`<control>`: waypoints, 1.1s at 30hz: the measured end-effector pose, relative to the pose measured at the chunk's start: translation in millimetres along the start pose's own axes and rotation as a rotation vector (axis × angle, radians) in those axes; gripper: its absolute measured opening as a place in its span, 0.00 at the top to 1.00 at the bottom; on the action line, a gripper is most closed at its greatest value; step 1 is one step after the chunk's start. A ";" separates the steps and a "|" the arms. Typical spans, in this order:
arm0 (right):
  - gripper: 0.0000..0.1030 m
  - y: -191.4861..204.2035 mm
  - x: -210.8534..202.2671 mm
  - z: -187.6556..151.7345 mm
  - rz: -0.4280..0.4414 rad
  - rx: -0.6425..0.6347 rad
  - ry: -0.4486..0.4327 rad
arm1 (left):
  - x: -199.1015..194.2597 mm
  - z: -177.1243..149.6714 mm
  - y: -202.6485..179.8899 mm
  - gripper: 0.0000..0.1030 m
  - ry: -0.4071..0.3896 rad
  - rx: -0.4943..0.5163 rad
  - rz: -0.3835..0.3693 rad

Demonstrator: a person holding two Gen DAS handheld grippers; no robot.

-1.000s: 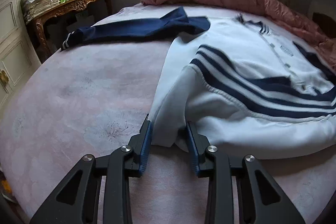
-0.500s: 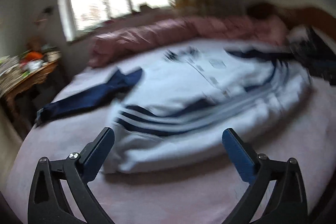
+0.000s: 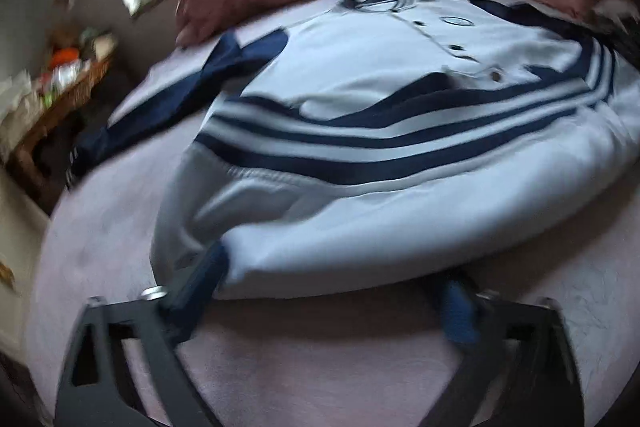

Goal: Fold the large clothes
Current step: 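Grasp the new folded edge of the jacket with both tools, then fold the held edge further toward the collar and open both tools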

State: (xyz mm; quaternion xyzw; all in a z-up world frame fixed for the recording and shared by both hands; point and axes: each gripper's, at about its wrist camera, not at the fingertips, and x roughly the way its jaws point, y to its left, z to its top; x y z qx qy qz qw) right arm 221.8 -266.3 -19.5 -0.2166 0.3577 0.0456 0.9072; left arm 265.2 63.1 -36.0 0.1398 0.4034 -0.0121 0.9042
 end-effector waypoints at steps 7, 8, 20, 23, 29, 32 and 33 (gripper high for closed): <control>0.73 -28.8 -7.8 -6.9 0.073 0.129 -0.005 | -19.0 -9.5 2.7 0.84 -0.044 0.009 0.069; 0.74 -29.8 -13.0 -8.3 0.081 0.139 -0.017 | -22.8 -11.0 3.0 0.84 -0.044 0.011 0.069; 0.74 -52.5 -24.0 11.9 0.133 0.225 -0.011 | -20.6 19.1 21.8 0.83 0.015 -0.055 -0.068; 0.73 -76.2 -13.4 46.5 0.181 0.313 0.023 | -16.8 53.0 37.3 0.83 0.024 -0.115 -0.133; 0.73 -105.2 45.5 114.6 0.169 0.413 0.094 | 21.2 126.3 47.9 0.83 0.035 -0.139 -0.076; 0.73 -108.2 89.4 132.6 0.155 0.442 0.133 | 51.0 153.4 45.9 0.83 0.035 -0.158 -0.031; 0.74 -108.9 104.0 135.2 0.157 0.455 0.145 | 60.2 158.0 45.2 0.83 0.028 -0.161 -0.025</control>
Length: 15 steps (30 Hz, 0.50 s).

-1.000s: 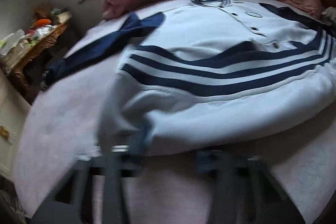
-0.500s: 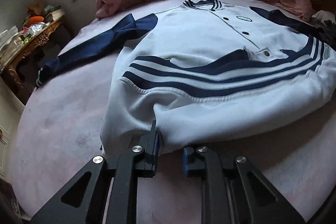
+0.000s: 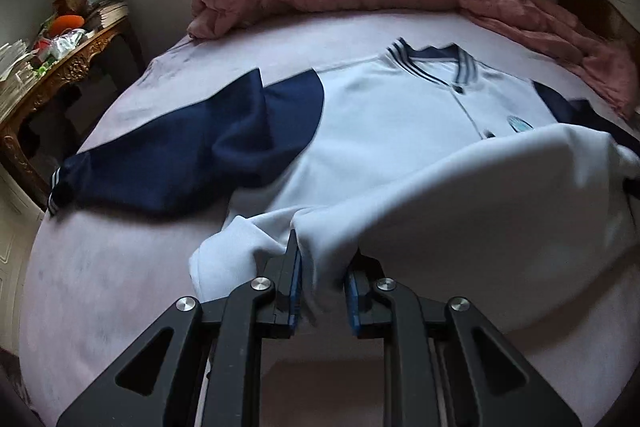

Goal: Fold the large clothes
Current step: 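Fold the held edge further toward the collar and open both tools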

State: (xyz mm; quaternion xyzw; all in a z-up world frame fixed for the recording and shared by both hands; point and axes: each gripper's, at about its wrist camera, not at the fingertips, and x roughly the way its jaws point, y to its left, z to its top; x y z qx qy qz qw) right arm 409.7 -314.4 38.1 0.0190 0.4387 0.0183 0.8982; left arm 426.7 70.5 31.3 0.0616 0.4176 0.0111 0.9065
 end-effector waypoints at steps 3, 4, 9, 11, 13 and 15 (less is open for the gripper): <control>0.74 -2.4 33.1 11.4 -0.019 0.020 0.002 | 39.3 8.7 -4.4 0.83 0.024 -0.009 0.007; 0.74 -3.8 41.8 13.2 -0.019 0.020 -0.012 | 51.7 7.5 -4.5 0.83 0.032 -0.018 -0.002; 0.73 -3.0 65.4 7.5 -0.034 -0.033 -0.057 | 73.9 -10.8 -1.6 0.83 -0.024 -0.056 -0.033; 0.73 -4.6 61.6 9.7 -0.023 -0.034 -0.067 | 65.0 -6.7 -2.1 0.80 -0.032 -0.042 -0.024; 0.67 -16.1 55.2 10.0 0.035 0.042 -0.071 | 63.7 -10.0 -1.4 0.78 -0.052 -0.040 -0.019; 0.57 -27.5 48.4 9.4 0.081 0.104 -0.077 | 62.3 -12.8 -3.0 0.76 -0.062 -0.029 -0.011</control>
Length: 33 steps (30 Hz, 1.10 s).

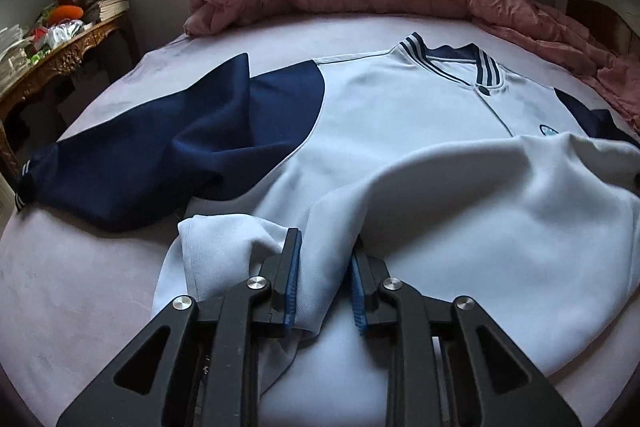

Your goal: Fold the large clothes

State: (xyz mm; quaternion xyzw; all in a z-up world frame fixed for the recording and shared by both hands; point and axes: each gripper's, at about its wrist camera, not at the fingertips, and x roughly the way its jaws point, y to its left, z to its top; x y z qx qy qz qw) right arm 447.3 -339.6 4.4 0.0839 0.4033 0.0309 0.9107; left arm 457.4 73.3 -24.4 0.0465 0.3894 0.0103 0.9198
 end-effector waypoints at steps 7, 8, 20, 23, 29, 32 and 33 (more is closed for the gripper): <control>0.26 -18.6 -40.6 1.7 -0.121 0.075 -0.122 | -50.5 -0.2 -14.0 0.00 -0.240 0.046 0.157; 0.26 -21.3 -45.8 2.5 -0.156 0.084 -0.145 | -56.6 0.7 -15.6 0.00 -0.264 0.054 0.149; 0.26 23.4 -103.7 -8.4 0.252 -0.177 -0.076 | -61.2 7.6 16.7 0.00 -0.239 -0.145 -0.044; 0.26 30.7 -80.5 -11.7 0.333 -0.153 0.039 | -62.3 6.6 19.0 0.00 -0.241 -0.156 -0.043; 0.37 -4.5 -24.4 -13.6 0.060 -0.024 0.138 | -63.7 5.6 17.5 0.00 -0.245 -0.147 -0.030; 0.48 -30.2 -22.6 -11.1 0.001 0.049 0.048 | -61.9 5.5 16.1 0.00 -0.241 -0.141 -0.016; 0.48 -37.6 -23.3 -10.1 0.017 0.074 0.020 | -60.8 5.5 15.9 0.00 -0.238 -0.140 -0.012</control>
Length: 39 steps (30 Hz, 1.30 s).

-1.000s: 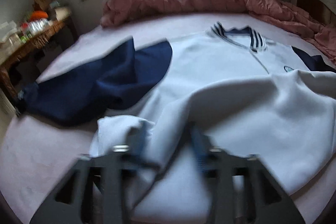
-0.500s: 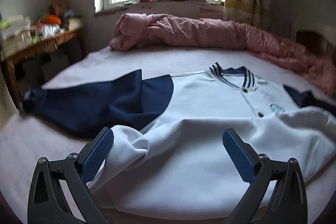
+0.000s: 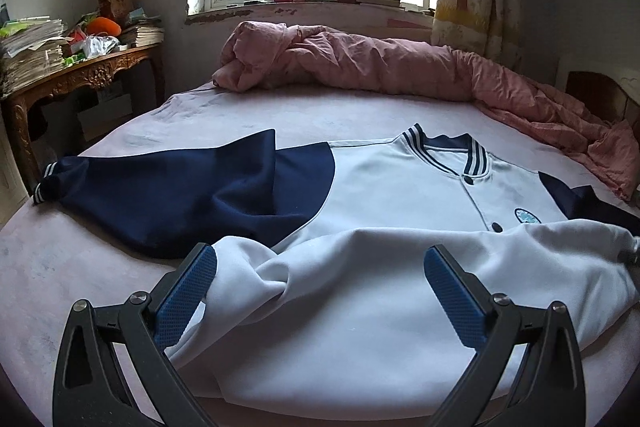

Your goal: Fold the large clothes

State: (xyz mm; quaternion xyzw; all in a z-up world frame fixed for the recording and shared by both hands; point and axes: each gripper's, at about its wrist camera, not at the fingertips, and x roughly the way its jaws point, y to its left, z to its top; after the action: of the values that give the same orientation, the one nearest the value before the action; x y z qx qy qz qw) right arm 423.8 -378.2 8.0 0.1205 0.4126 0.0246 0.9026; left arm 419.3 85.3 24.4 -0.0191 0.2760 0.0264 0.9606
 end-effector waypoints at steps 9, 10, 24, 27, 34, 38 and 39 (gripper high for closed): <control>0.65 -24.3 37.3 11.4 -0.060 0.056 -0.055 | 20.0 -7.9 3.5 0.00 0.065 0.036 0.107; 0.65 -24.1 39.5 11.0 -0.070 0.053 -0.045 | 22.4 -9.0 5.4 0.00 0.071 0.036 0.116; 0.46 44.2 -22.8 5.8 -0.163 -0.108 -0.337 | 24.6 -3.4 39.5 0.76 0.080 -0.010 0.075; 0.46 53.6 -10.1 2.1 -0.081 -0.097 -0.267 | 37.0 -5.9 55.1 0.81 0.117 -0.051 0.069; 0.46 75.3 25.3 -10.1 -0.032 -0.148 -0.116 | 80.8 -12.9 87.2 0.82 0.228 -0.171 -0.025; 0.46 76.9 34.3 -12.7 -0.067 -0.156 -0.083 | 76.4 -12.4 82.3 0.78 0.222 -0.153 0.007; 0.46 75.8 36.6 -12.9 -0.066 -0.153 -0.074 | 74.0 -12.1 77.9 0.77 0.214 -0.132 0.025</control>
State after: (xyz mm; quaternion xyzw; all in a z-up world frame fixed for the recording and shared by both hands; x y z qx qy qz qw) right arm 442.4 -296.8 -9.2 0.0383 0.3798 0.0217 0.9240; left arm 470.8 165.4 -26.9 -0.0814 0.3747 0.0544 0.9220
